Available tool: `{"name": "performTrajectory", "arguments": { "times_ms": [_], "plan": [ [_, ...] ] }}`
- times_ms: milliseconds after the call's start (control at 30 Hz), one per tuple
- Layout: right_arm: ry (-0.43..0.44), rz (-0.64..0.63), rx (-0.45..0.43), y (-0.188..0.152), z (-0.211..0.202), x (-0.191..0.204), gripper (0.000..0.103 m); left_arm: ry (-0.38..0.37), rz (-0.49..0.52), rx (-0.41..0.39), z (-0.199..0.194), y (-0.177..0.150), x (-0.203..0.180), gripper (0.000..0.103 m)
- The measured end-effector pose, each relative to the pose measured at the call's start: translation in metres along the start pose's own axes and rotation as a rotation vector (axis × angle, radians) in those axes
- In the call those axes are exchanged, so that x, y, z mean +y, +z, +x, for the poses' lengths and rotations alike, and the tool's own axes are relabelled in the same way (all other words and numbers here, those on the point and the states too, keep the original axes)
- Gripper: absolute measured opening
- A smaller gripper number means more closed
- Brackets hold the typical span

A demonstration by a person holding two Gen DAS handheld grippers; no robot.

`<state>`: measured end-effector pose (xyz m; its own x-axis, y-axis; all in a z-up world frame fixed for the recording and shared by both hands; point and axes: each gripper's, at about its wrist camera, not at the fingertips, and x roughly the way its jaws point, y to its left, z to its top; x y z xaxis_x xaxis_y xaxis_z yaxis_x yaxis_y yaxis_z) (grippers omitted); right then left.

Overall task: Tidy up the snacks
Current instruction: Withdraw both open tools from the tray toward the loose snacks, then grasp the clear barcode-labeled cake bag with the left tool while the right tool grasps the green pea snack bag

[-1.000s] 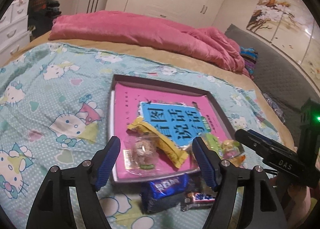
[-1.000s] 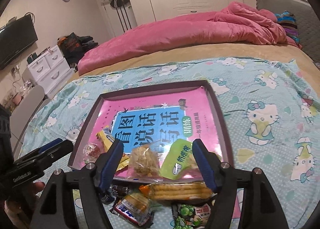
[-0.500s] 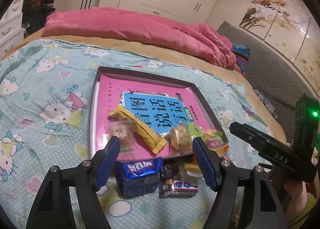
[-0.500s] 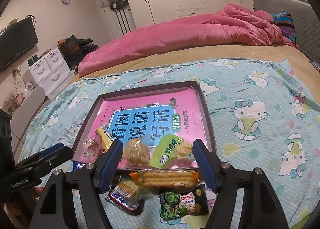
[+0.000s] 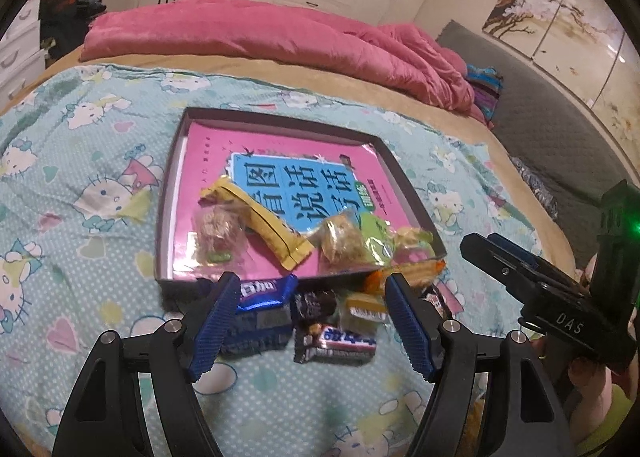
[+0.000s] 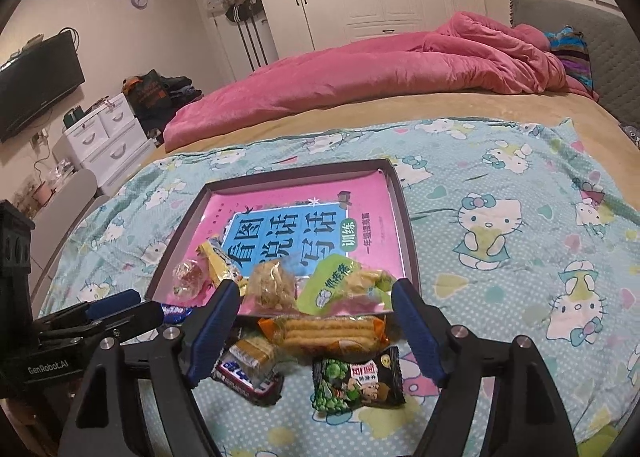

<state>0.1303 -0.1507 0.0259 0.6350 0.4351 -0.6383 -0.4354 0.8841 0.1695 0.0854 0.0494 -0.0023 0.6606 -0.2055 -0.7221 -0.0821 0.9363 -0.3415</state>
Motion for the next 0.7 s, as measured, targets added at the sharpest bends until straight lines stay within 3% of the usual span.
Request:
{"name": "performTrajectory", "arguments": {
  "times_ms": [700],
  "plan": [
    [-0.015, -0.006, 0.042, -0.037, -0.005, -0.026, 0.080, 0.035, 0.086, 0.098, 0.024, -0.028, -0.037, 0.076]
  ]
}}
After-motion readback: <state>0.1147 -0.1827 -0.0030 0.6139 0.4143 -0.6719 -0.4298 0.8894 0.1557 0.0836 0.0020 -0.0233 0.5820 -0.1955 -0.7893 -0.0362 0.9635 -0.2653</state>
